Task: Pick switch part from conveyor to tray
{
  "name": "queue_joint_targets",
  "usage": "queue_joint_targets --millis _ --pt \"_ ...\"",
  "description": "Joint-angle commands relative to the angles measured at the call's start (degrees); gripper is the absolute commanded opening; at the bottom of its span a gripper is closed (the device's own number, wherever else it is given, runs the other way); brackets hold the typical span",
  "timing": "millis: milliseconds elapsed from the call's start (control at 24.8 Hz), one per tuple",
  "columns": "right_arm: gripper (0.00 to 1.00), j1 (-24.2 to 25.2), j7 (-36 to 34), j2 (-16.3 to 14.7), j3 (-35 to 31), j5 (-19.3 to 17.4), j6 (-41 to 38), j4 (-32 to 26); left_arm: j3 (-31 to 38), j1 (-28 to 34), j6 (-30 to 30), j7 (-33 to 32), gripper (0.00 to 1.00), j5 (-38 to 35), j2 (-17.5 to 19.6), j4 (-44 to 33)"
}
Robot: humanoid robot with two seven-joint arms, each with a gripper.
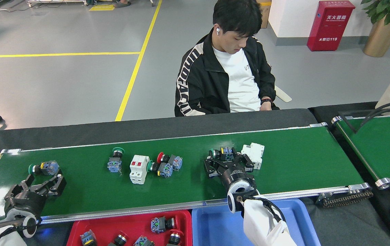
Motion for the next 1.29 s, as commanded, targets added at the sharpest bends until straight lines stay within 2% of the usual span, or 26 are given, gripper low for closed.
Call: queue_joint_targets --millis 0,40,81,161,202,242,323,363,404,444,484,606,767,848,929,1009,1130,1252 --pt "0.22 2.52 -0.32 -0.86 -0.36 -0.15 -7.07 -8.03 -1.37 -3.22 0.64 3.69 0.81 -0.03 2.29 4.82" --pt "0.23 5.68 -0.06 -2.53 -0.36 -0.15 -10.76 -13.74 -2.77 -4.62 0.64 5.45 0.66 -0.03 3.34 7.9" --pt "0.25 7.97 0.03 -3.85 -0.36 -0.15 -14.1 -17.43 -4.09 -5.33 0.55 6.33 0.53 -0.03 4.14 9.74" --pt "0.27 14.03 -0.06 -5.96 -0.45 -0.59 -25.18 -24.11 -7.52 -6.38 0.72 7.38 0.19 0.23 4.93 12.55" --pt "0.28 16.58 -0.06 -6.22 -0.36 -0.68 -30.62 -25.87 -8.31 -6.82 0.72 7.47 0.1 0.41 4.84 12.82" --pt "0.28 18.34 0.03 -6.22 -0.27 -0.59 -34.76 -26.57 -8.48 -6.91 0.64 7.47 0.06 0.58 4.75 12.73" --pt "0.34 19.92 0.47 -5.78 0.78 0.12 -38.53 -26.57 -8.31 -6.91 0.28 7.56 0.04 0.76 4.75 12.64" --pt "0.43 20.36 0.82 -5.6 2.72 0.38 -38.89 -26.57 -8.22 -6.91 -0.15 7.56 0.04 1.02 4.84 12.38" --pt "0.62 20.45 0.91 -5.43 5.44 0.47 -38.53 -26.49 -8.22 -6.91 -0.77 7.56 0.04 2.07 5.01 12.12" --pt "0.94 20.45 1.35 -4.82 7.28 0.55 -37.83 -26.05 -8.22 -6.91 -2.26 7.47 0.04 4.0 5.36 11.15" --pt "0.99 20.45 2.05 -4.2 8.08 0.38 -36.87 -25.78 -8.31 -6.38 -4.46 7.21 0.05 5.68 5.54 9.74" --pt "1.0 20.45 4.16 -2.18 8.52 0.38 -33.88 -24.99 -8.22 -1.02 -14.39 6.59 0.05 9.64 6.51 0.69" --pt "1.0 20.18 4.25 -2.26 7.29 0.12 -33.53 -25.08 -4.88 18.23 -24.24 6.5 0.06 12.89 7.39 -24.36" --pt "0.99 20.18 4.25 -2.09 3.68 0.03 -33.53 -25.61 -2.77 27.02 -28.63 6.06 0.06 13.33 6.68 -36.4" --pt "0.99 20.18 4.16 -2.0 -3.61 0.03 -32.47 -27.28 -1.8 34.66 -30.21 6.06 0.06 13.33 6.24 -45.98" --pt "1.0 20.18 4.16 -2.18 -10.03 0.03 -28.87 -28.95 -2.16 38.62 -30.21 6.06 0.06 12.97 5.72 -49.58" --pt "0.99 20.1 4.16 -2.62 -19.17 0.12 -20.34 -29.21 -5.32 40.82 -30.21 6.5 0.07 10.34 5.54 -53.01" --pt "1.0 20.71 3.55 -6.04 -24.88 0.2 -11.9 -29.39 -8.92 42.66 -30.21 6.85 0.15 6.12 5.28 -55.47"
